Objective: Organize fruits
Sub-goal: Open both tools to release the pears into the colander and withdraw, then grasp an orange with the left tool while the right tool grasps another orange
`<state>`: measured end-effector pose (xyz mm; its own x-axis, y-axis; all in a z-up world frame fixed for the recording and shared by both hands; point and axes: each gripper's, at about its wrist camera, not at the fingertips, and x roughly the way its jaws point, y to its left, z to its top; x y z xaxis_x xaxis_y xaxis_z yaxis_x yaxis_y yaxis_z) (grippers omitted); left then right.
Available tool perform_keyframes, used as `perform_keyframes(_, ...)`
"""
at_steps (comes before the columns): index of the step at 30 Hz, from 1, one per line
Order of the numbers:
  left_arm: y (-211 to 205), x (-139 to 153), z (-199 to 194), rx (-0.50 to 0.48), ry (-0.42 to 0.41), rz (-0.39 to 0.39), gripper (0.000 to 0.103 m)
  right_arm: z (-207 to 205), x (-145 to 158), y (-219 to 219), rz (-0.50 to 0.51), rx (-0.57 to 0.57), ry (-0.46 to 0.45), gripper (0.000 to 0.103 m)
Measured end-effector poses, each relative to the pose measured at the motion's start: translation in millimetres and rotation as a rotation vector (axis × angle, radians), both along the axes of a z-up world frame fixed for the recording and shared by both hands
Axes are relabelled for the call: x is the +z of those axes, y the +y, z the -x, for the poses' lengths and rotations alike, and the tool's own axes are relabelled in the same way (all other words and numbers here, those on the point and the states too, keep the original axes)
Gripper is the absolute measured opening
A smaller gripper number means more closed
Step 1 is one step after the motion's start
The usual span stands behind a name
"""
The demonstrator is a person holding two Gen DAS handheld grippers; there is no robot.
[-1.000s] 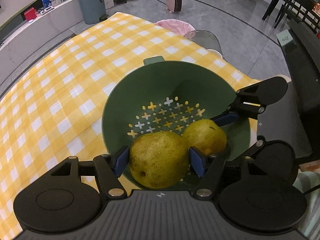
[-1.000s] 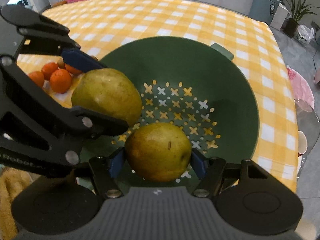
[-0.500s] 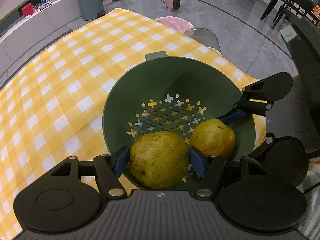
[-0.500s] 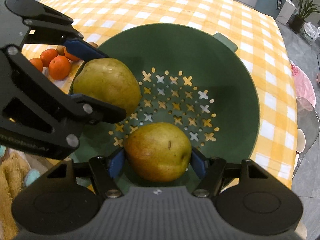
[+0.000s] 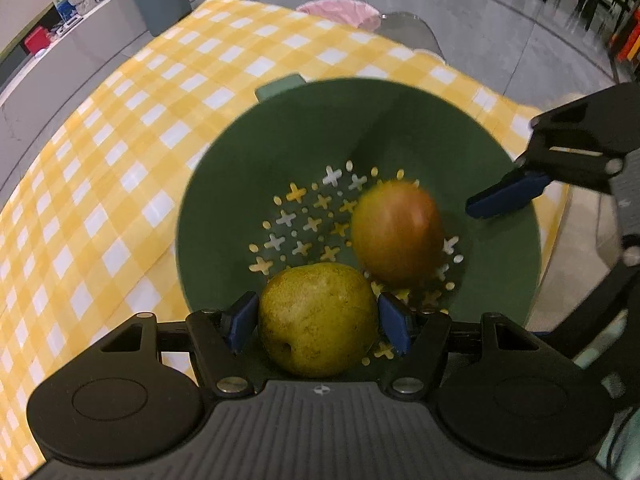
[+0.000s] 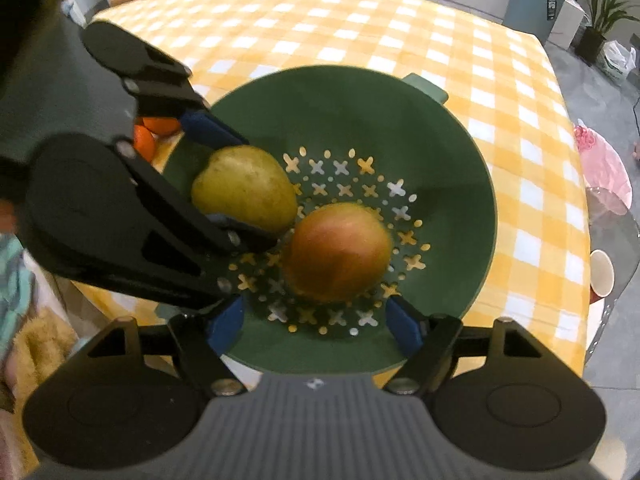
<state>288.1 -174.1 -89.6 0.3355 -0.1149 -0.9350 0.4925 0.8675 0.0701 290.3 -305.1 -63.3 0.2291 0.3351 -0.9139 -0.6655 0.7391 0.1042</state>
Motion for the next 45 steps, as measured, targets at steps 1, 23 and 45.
perform_keyframes(1,0,-1,0,0.000,-0.004,-0.004,0.075,2,1,0,0.000,-0.001,-0.016,0.074)
perform_keyframes(23,6,35,9,0.011,-0.092,0.060,0.089,38,27,-12,-0.067,-0.123,-0.093,0.080)
perform_keyframes(45,110,123,121,0.106,-0.397,0.267,0.089,113,51,8,-0.354,-0.522,-0.304,0.082)
